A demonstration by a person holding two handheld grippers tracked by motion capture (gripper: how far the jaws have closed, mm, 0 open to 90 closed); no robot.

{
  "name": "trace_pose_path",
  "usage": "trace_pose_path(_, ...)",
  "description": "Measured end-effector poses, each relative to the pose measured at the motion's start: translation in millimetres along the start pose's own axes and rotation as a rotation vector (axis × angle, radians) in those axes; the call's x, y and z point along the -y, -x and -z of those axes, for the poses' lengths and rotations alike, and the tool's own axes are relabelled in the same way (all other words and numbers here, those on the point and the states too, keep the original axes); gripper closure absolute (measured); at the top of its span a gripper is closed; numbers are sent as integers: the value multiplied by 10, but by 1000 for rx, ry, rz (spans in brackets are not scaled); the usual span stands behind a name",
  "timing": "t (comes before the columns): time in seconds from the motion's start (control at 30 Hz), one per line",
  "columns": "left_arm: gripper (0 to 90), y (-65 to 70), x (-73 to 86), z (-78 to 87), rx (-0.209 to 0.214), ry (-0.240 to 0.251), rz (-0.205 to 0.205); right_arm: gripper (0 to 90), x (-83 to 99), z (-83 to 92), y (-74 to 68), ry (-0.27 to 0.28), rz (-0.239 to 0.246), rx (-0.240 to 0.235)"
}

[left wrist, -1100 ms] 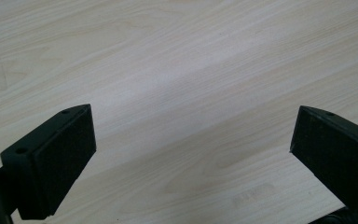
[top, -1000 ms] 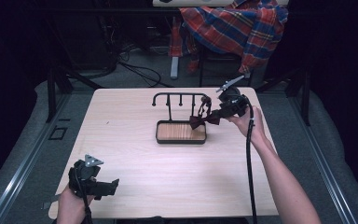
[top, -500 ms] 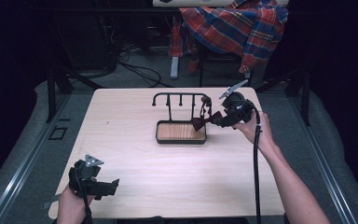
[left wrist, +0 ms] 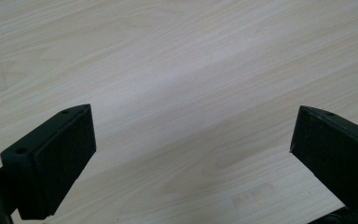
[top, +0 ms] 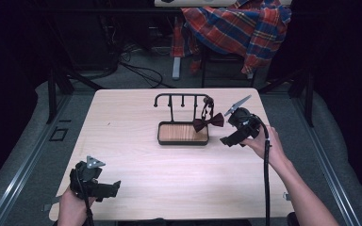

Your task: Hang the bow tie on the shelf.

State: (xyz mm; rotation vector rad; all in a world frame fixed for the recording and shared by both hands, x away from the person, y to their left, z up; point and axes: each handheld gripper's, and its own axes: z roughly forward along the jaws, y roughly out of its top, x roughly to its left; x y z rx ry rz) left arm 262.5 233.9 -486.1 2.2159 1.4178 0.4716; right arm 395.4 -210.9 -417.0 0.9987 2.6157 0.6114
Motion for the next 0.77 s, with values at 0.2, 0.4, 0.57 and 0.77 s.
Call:
trace_pose_path(0.2,2,3,-3,-7,-2,-3,2,149,202,-102,-145,-10,-1,-4)
trace_pose_path(0.4,1,12,-15,-6,-6,-12,-10,107,430,-309,-277,-93,27,-79)
trace_pose_path(0.57,1,20,-16,-10,-12,-9,-15,82,585,-548,-367,-200,53,-96)
trace_pose_path(0.77,1,18,-32,-27,-8,-14,-17,37,618,-598,-352,-218,75,-80)
